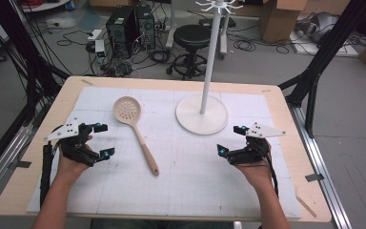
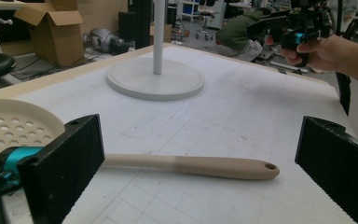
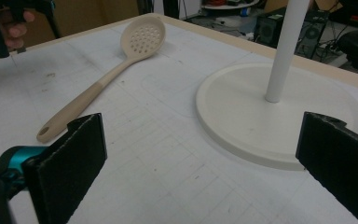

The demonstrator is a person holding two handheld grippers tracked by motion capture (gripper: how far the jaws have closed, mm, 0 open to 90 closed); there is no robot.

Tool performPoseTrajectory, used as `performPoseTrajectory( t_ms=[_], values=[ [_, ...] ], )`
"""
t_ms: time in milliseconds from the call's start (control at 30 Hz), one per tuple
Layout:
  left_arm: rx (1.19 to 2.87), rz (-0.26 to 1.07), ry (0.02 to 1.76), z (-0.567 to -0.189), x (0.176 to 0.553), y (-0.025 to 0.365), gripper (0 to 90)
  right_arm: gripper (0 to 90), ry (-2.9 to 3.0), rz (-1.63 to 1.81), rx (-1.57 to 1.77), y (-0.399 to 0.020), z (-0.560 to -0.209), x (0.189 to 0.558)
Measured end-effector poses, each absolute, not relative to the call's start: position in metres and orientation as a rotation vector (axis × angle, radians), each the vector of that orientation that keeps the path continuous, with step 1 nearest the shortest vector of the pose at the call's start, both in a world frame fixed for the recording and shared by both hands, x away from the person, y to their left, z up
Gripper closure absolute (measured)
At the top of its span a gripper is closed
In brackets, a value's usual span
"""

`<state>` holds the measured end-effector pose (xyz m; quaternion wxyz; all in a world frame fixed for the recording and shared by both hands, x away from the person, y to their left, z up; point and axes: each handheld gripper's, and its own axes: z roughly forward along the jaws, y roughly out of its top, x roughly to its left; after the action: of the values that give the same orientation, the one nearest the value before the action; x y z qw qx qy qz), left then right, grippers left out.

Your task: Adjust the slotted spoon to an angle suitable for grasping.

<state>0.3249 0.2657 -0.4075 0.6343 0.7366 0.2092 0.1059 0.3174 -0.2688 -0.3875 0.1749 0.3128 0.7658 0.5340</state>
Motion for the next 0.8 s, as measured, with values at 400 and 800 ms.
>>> performPoseTrajectory(
  t_ms=[400, 800],
  values=[
    [1.69, 0.239, 0.484, -0.4092, 0.3268, 0.2659, 1.8, 0.5, 2.179, 1.506, 0.896, -0.269, -0.3899, 0.3183],
    [1.749, 0.226, 0.493, -0.4154, 0.3306, 0.2611, 26.7, 0.6, 2.19, 1.496, 0.902, -0.2682, -0.3927, 0.319]
  ],
)
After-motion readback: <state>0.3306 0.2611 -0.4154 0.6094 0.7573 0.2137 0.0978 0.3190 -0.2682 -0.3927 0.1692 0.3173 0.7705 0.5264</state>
